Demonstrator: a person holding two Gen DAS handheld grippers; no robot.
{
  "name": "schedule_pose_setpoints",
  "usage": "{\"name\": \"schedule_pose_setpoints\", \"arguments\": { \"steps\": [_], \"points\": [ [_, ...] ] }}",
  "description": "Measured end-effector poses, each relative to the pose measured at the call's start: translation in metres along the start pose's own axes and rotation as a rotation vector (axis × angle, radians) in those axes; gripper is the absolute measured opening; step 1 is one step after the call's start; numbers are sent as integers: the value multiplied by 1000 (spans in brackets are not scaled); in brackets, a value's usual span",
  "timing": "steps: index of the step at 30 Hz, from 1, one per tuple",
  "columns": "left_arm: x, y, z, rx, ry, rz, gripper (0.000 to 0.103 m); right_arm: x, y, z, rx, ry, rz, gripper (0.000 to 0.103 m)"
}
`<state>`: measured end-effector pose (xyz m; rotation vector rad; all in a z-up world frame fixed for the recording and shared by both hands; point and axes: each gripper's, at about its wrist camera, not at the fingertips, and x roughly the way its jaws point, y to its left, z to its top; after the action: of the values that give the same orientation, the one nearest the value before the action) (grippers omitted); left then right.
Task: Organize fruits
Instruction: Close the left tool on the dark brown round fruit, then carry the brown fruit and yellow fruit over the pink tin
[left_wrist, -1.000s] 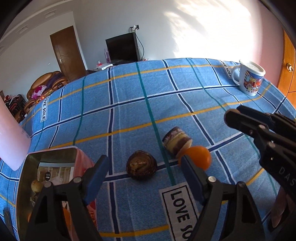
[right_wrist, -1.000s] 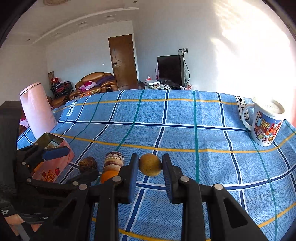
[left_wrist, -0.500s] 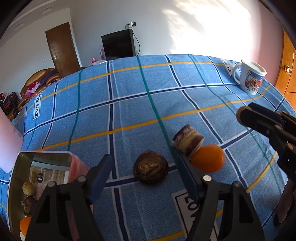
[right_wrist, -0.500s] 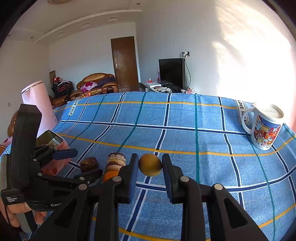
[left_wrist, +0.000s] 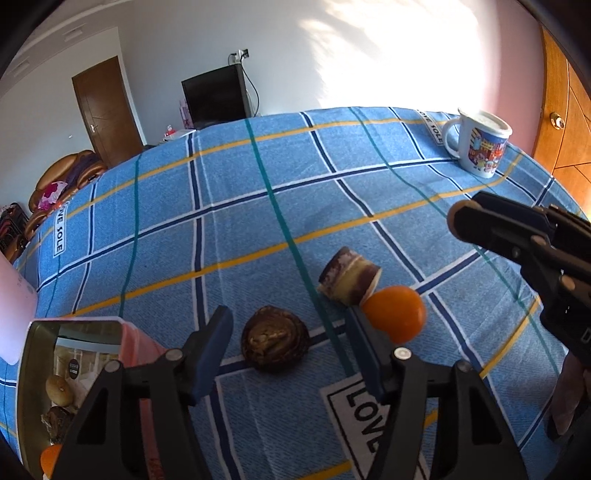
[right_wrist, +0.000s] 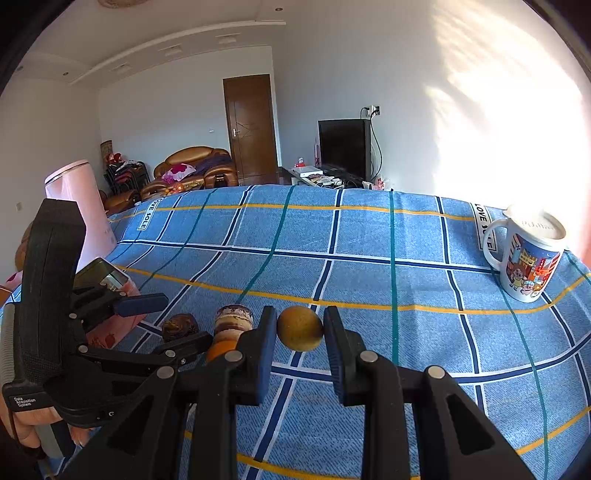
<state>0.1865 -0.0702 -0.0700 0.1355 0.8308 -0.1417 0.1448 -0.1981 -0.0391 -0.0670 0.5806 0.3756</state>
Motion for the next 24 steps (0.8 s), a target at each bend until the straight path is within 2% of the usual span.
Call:
{"name": "schedule_pose_setpoints", "arguments": {
  "steps": [3,4,7,8,9,16,24],
  "points": [
    [14,8,-2,-49,66,-29,65,0,0,0,1,-2,-1,28],
    [15,12,-3,-74,65,-51,65,0,0,0,0,-2,-1,28],
    [14,10,-5,-70,60,-47,55,-1,0,1,-3,-5,-2,28],
    [13,9,-6,-62,56,-52,41,-1,0,1,-5,-5,-2,28],
    [11,7,-6,-56,52,-58,40,-1,1,0,-6,-7,-2,28],
    [-4,10,-11,-69,0,-67,40,-8,3,-1,-18,-40,8,28],
    [-25,5,-13,-44,-90,-18,40,-12,6,-1,-36,-72,9,28]
  ]
}}
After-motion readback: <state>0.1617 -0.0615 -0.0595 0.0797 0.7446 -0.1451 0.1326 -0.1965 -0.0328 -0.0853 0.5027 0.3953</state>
